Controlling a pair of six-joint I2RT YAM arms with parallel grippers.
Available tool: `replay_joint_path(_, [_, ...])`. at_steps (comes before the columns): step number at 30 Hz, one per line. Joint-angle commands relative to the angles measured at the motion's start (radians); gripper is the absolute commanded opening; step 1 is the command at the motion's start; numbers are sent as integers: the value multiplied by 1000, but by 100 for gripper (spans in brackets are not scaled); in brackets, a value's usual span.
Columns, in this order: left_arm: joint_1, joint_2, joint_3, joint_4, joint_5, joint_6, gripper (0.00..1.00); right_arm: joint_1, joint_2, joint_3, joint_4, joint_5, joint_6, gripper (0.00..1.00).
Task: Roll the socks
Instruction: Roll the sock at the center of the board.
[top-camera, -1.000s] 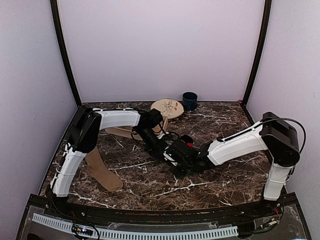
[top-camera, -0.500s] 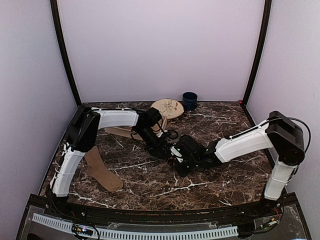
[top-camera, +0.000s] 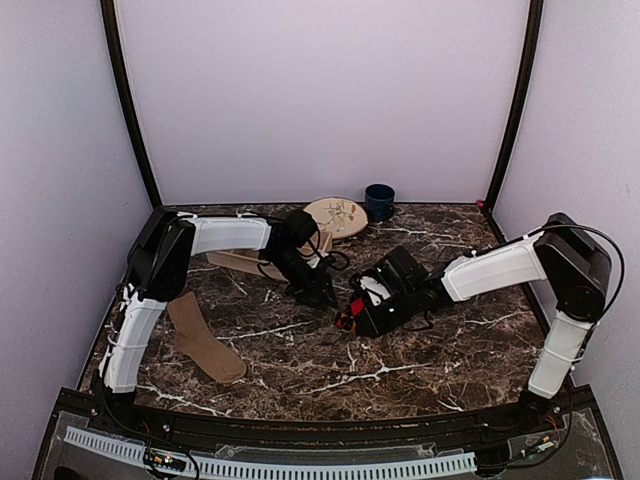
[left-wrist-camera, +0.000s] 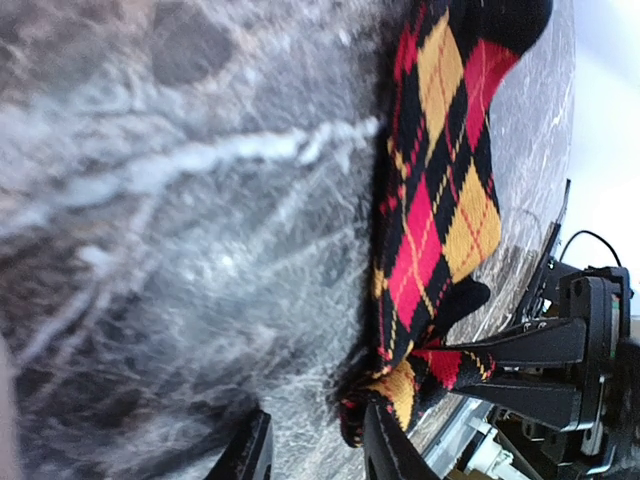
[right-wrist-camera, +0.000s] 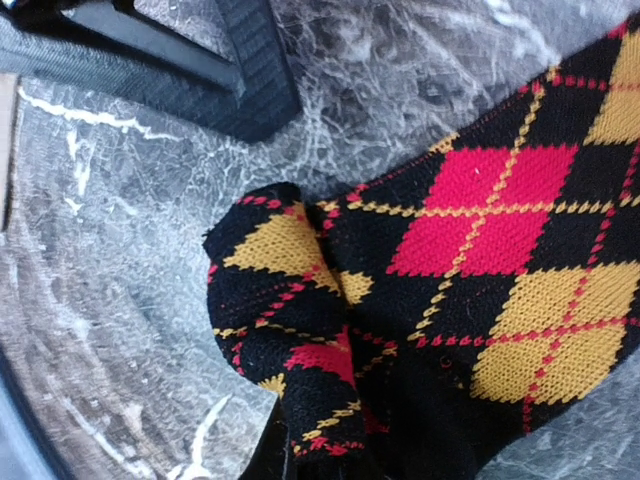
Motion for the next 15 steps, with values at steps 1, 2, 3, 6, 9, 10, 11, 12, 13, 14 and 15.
replay_joint_path(1, [8,-73,-13,27,-32,-22,34,-60,38,-20,-45,-234,94,0])
replay_joint_path(2, [8,-74,-12,33,-30,-24,34,-72,41,-28,-35,-266,112,0])
replay_joint_path(3, [8,-76,-12,34,-28,-26,34,-86,48,-40,-20,-304,130,0])
replay_joint_path(6, [8,-93,-25,48,-35,-32,34,-126,59,-72,39,-416,198,0])
replay_joint_path(9, [6,-116,-49,85,-39,-43,35,-146,68,-77,68,-470,241,0])
replay_joint_path(10, [6,-124,-58,99,-39,-48,35,-152,73,-75,73,-486,255,0])
replay_joint_path(11, [5,-133,-63,113,-40,-50,34,-159,77,-71,76,-500,274,0])
replay_joint_path(12, [3,-141,-69,125,-41,-49,34,-166,84,-65,79,-516,288,0])
replay_joint_path(13, [1,-147,-71,132,-45,-45,34,-170,89,-58,78,-531,299,0])
replay_joint_path(14, [-3,-152,-70,136,-48,-38,34,-175,93,-50,73,-541,309,0])
replay_joint_path(15, [-8,-157,-70,139,-50,-29,34,-180,96,-43,70,-555,319,0])
